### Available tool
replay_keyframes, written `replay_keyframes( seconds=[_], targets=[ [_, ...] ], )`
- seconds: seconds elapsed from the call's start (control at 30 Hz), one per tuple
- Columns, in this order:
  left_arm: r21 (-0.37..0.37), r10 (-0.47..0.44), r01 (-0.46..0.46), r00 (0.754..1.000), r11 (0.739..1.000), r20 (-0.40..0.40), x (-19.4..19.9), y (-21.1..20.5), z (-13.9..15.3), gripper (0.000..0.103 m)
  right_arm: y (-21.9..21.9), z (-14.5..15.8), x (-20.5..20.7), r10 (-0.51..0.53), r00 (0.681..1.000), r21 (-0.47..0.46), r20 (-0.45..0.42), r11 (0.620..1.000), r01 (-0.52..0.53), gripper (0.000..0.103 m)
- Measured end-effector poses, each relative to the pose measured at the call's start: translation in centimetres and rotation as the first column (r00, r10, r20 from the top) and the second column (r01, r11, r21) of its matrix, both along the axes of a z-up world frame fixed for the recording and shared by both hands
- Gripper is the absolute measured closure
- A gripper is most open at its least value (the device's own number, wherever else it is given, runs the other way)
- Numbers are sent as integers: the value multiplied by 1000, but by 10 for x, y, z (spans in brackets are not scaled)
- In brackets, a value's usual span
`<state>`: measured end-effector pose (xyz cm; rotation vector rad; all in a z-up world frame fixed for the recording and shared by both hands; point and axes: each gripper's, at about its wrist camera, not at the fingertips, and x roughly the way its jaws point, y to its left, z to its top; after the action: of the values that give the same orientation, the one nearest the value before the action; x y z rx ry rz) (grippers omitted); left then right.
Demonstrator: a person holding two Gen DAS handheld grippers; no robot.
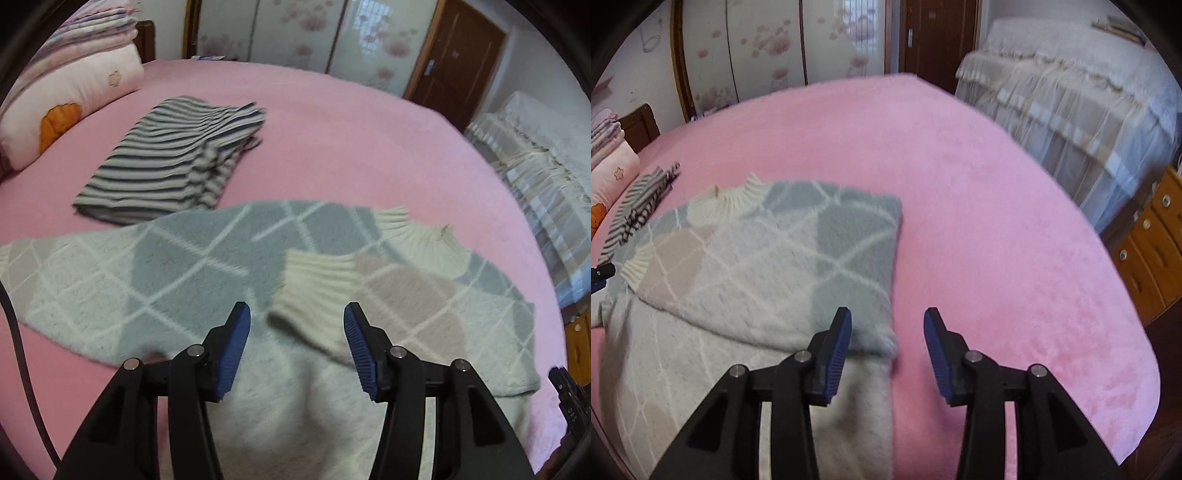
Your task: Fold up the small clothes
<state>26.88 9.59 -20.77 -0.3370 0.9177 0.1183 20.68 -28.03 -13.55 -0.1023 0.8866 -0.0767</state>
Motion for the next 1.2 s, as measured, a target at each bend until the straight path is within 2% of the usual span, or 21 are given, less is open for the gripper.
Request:
replay_keyframes(
  seconds=[0.1,0.2,0.23,0.27,0.33,0.43,0.53,0.63,0.8,0.83,0.87,0.9,1.07,1.2],
  targets=[
    [-41,-34,33,999,999,-19,19,-12,-6,52,35,4,15,85,996,59,14,995,-86,62],
    [-94,-74,72,997,993,-19,38,-32,-12,52,83,-13,42,196,980,111,-33,975,-191,64],
    [-105,-85,83,996,991,-16,44,-40,-14,52,95,-20,48,217,975,118,-49,970,-211,69],
    [-107,-95,93,995,990,-16,49,-47,-15,52,106,-29,57,238,969,134,-71,964,-227,75],
    [-98,-111,108,993,989,-28,60,-57,-22,52,125,-49,77,269,954,183,-131,953,-243,78],
    [-67,-114,109,992,992,-63,71,-63,-35,52,132,-71,91,270,946,178,-176,954,-240,79],
    [-21,-103,101,991,995,-80,75,-58,-46,54,123,-76,97,248,954,145,-170,963,-225,89],
    [-3,-105,105,991,994,-80,76,-48,-52,62,102,-73,98,187,969,79,-161,981,-176,90],
    [19,-104,105,992,994,-68,70,-25,-53,64,35,-63,93,65,988,7,-141,998,-64,91],
    [19,-101,103,993,995,-66,68,-20,-53,65,23,-61,91,51,989,9,-136,999,-50,99],
    [20,-99,100,993,995,-65,66,-17,-53,66,14,-59,88,41,990,17,-136,999,-39,103],
    [26,-96,98,993,995,-64,65,-13,-52,66,5,-57,86,38,990,31,-136,999,-34,103],
    [113,-64,72,995,991,-78,57,2,-54,65,-14,-53,65,-8,994,-38,-112,999,4,103],
    [67,-65,71,994,995,-82,56,15,-60,63,-17,-65,62,-14,991,-60,-134,998,6,103]
  ],
)
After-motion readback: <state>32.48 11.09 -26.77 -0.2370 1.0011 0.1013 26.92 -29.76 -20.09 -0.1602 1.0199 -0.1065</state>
